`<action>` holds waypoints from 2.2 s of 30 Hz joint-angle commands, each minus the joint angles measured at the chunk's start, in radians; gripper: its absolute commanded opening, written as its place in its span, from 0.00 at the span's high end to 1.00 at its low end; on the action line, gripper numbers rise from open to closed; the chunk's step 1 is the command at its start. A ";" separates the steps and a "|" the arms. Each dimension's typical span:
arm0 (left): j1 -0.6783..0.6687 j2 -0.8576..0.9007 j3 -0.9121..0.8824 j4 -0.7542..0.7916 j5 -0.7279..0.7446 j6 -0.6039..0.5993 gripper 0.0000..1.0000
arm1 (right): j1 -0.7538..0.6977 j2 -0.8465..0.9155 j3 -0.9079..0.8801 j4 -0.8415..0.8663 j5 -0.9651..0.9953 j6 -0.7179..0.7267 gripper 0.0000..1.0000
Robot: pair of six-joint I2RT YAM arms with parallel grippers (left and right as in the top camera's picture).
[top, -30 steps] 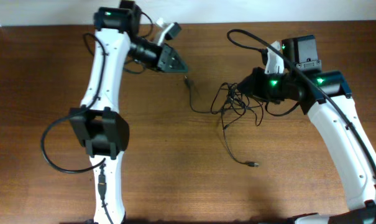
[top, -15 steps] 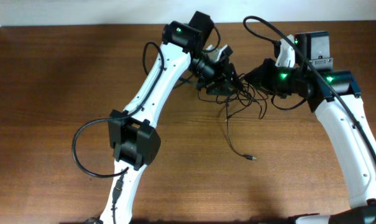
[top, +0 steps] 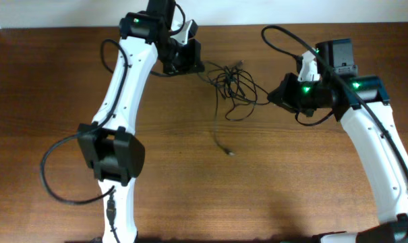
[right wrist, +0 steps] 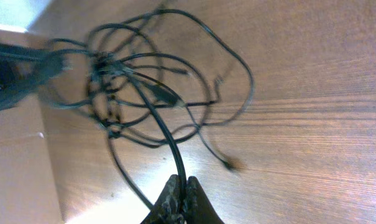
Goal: Untangle cables
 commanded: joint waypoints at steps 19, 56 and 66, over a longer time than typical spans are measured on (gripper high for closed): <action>0.075 -0.097 0.003 -0.151 -0.231 0.182 1.00 | -0.002 0.068 0.004 -0.094 0.028 -0.126 0.96; 0.031 -0.096 0.003 -0.130 0.182 0.182 1.00 | 0.202 0.330 0.070 0.352 -0.068 0.139 0.32; 0.052 -0.097 0.003 -0.082 0.270 0.181 1.00 | 0.259 0.429 0.056 0.306 -0.003 0.159 0.44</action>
